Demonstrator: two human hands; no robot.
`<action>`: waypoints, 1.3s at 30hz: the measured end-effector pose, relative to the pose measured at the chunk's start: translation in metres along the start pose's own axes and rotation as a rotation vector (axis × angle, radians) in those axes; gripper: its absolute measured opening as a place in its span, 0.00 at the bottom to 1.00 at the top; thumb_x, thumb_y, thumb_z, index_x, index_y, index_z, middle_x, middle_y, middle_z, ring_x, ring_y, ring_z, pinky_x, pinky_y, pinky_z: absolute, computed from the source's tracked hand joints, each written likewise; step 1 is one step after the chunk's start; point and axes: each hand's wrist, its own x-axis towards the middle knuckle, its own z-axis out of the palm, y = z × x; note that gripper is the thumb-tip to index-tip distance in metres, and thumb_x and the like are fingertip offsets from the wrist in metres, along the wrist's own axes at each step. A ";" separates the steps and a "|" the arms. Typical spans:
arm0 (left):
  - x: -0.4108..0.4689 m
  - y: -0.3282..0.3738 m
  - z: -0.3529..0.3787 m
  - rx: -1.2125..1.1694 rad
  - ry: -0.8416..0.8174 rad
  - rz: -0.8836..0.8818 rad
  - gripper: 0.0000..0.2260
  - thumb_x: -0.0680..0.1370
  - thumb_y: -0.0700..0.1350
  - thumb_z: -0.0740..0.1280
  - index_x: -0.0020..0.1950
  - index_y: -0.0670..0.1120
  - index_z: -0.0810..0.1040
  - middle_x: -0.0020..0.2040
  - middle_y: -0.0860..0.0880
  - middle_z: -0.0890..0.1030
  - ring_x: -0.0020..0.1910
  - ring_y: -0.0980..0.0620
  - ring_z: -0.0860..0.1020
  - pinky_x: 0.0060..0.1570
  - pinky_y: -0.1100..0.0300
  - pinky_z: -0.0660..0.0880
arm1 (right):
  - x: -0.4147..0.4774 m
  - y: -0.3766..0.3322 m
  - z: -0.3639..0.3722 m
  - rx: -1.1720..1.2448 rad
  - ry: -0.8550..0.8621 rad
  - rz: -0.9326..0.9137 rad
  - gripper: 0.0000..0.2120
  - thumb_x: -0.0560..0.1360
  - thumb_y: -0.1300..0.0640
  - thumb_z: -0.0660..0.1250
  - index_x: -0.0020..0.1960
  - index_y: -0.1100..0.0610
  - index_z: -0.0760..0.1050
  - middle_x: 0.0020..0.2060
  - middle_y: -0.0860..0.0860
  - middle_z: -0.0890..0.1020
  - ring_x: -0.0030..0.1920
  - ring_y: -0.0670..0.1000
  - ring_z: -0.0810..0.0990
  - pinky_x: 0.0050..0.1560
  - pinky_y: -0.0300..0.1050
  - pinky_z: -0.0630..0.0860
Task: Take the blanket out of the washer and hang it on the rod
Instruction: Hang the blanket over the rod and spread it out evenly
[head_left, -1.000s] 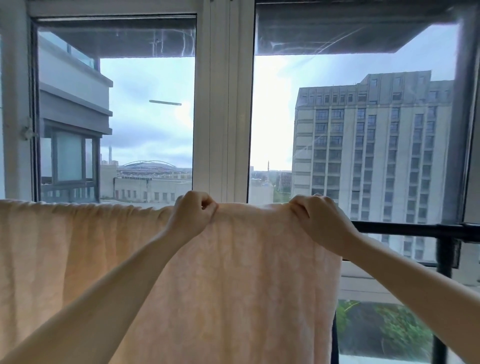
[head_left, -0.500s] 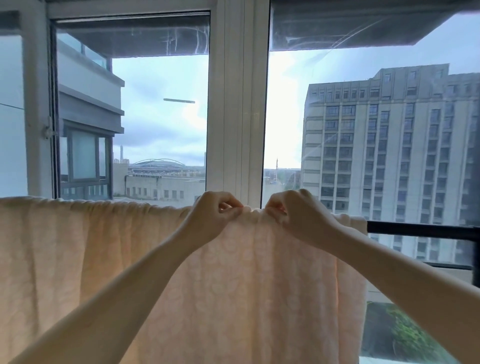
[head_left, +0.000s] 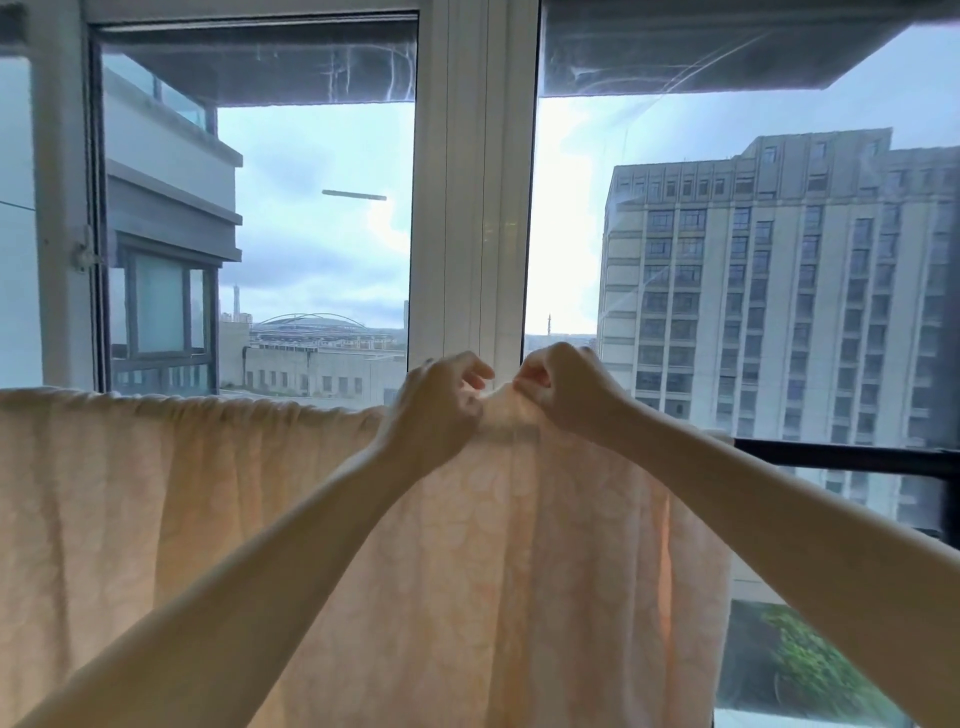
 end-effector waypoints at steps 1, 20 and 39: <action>-0.004 0.004 0.004 -0.026 -0.043 0.014 0.08 0.77 0.40 0.67 0.56 0.48 0.78 0.45 0.57 0.79 0.43 0.62 0.78 0.39 0.72 0.74 | -0.002 0.001 0.000 0.007 -0.038 0.009 0.06 0.76 0.60 0.68 0.50 0.60 0.82 0.41 0.52 0.84 0.38 0.47 0.81 0.45 0.41 0.80; -0.005 -0.001 0.008 0.105 0.015 0.002 0.06 0.76 0.39 0.68 0.47 0.50 0.77 0.37 0.59 0.76 0.37 0.61 0.75 0.42 0.58 0.77 | -0.068 0.039 -0.063 -0.022 -0.230 0.151 0.09 0.76 0.54 0.68 0.55 0.54 0.79 0.48 0.46 0.82 0.48 0.44 0.80 0.52 0.37 0.77; -0.001 0.039 0.019 -0.180 -0.045 -0.045 0.02 0.76 0.44 0.71 0.44 0.49 0.83 0.37 0.61 0.79 0.39 0.66 0.77 0.38 0.77 0.70 | -0.075 0.039 -0.060 -0.024 -0.038 0.161 0.11 0.78 0.60 0.62 0.58 0.56 0.78 0.52 0.48 0.82 0.46 0.43 0.79 0.42 0.30 0.73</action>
